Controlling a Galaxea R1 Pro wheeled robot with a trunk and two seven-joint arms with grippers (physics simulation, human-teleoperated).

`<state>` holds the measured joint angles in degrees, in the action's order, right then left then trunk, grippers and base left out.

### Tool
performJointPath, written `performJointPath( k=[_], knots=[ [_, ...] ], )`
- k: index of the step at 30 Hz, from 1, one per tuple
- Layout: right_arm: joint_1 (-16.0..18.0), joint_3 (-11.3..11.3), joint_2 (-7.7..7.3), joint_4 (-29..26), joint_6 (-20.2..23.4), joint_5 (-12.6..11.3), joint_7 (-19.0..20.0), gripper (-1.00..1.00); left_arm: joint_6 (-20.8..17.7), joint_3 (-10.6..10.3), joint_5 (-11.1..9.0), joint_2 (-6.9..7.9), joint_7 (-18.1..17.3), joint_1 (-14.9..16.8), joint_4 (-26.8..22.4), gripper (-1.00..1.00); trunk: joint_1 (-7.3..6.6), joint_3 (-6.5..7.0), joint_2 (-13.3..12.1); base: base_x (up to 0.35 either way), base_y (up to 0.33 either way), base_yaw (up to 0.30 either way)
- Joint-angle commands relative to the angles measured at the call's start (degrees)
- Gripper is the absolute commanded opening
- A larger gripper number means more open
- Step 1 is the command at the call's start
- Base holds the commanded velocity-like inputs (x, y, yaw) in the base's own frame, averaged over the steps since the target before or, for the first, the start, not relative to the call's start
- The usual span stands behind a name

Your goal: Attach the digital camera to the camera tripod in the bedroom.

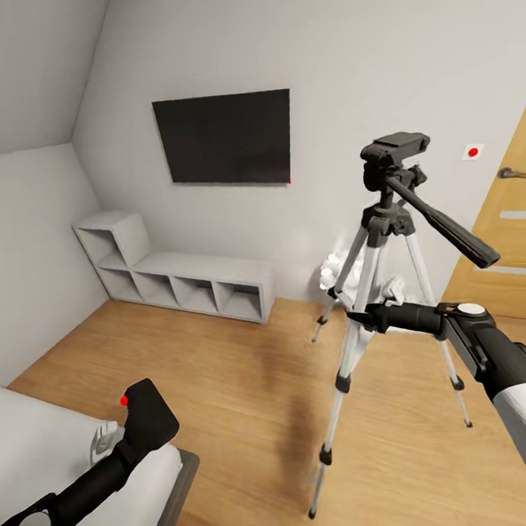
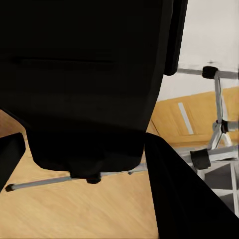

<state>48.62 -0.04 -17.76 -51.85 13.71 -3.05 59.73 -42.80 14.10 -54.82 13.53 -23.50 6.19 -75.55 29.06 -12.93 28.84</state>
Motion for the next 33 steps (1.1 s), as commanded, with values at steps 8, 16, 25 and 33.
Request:
performJointPath(
  k=[8, 16, 25, 33],
  knots=[
    [-4.72, 0.01, -3.05, 3.34, 0.13, -1.11, 0.61, -1.00, -0.28, 0.07, -0.14, -0.08, -0.08, 0.05, 0.03, -1.00, 0.03, -0.09, 0.10, 0.026, -0.316, -0.021],
    [-5.90, -0.15, -3.88, 10.23, -9.89, -1.45, 1.28, -1.00, -0.27, -0.01, -0.19, -0.10, -0.10, 0.05, 0.03, -1.00, 0.03, -0.09, 0.10, 0.002, -0.132, -0.004],
    [-6.07, -0.31, -3.99, 11.59, -12.58, -1.49, 2.37, -1.00, -0.25, -0.04, -0.20, -0.16, -0.14, 0.05, 0.00, -1.00, 0.03, -0.09, 0.10, 0.000, -0.009, 0.000],
    [-6.08, -0.34, -4.10, 11.79, -12.73, -1.49, 5.11, -1.00, -0.18, -0.04, -0.19, -0.17, -0.13, -0.01, 0.00, -1.00, 0.03, -0.09, 0.10, -0.057, -0.186, 0.000]
  ],
)
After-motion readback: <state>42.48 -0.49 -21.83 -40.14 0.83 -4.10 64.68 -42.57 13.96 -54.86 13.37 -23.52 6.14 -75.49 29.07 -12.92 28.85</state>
